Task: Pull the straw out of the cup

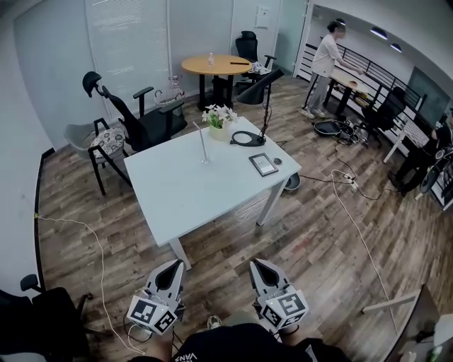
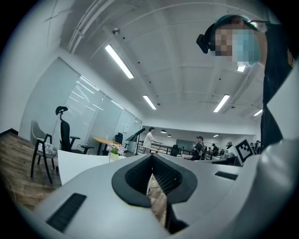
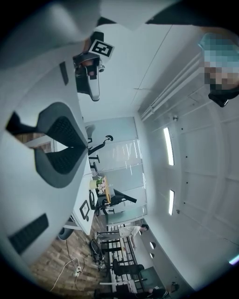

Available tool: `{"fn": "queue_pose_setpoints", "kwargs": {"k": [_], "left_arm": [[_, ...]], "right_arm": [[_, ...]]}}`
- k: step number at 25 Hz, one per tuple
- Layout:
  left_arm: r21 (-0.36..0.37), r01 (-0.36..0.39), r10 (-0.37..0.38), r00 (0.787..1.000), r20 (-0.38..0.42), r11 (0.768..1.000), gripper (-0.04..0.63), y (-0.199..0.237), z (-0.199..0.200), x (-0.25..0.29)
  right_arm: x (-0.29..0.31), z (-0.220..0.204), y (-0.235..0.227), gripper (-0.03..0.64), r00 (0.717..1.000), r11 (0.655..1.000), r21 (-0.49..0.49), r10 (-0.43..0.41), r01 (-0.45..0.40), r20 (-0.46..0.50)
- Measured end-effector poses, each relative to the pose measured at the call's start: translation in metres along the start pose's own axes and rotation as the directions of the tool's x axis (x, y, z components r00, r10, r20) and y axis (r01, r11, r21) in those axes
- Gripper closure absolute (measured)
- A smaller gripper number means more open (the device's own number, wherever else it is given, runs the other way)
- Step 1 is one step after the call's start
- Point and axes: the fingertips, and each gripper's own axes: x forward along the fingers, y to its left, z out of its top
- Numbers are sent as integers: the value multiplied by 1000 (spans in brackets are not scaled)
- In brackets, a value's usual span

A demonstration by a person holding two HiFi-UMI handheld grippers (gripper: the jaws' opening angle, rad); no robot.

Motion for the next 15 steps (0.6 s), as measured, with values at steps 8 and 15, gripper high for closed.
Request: {"fn": "queue_pose_setpoints", "kwargs": {"k": [8, 15], "left_arm": [[-9, -30, 30, 1000, 3, 999, 584, 14, -2, 25], [-6, -57, 57, 998, 13, 998, 584, 23, 2, 55]], "right_arm": [[27, 5, -21, 600, 1000, 1000, -4, 22, -22, -6], [53, 17, -44, 600, 998, 998, -17, 58, -58, 0]]}}
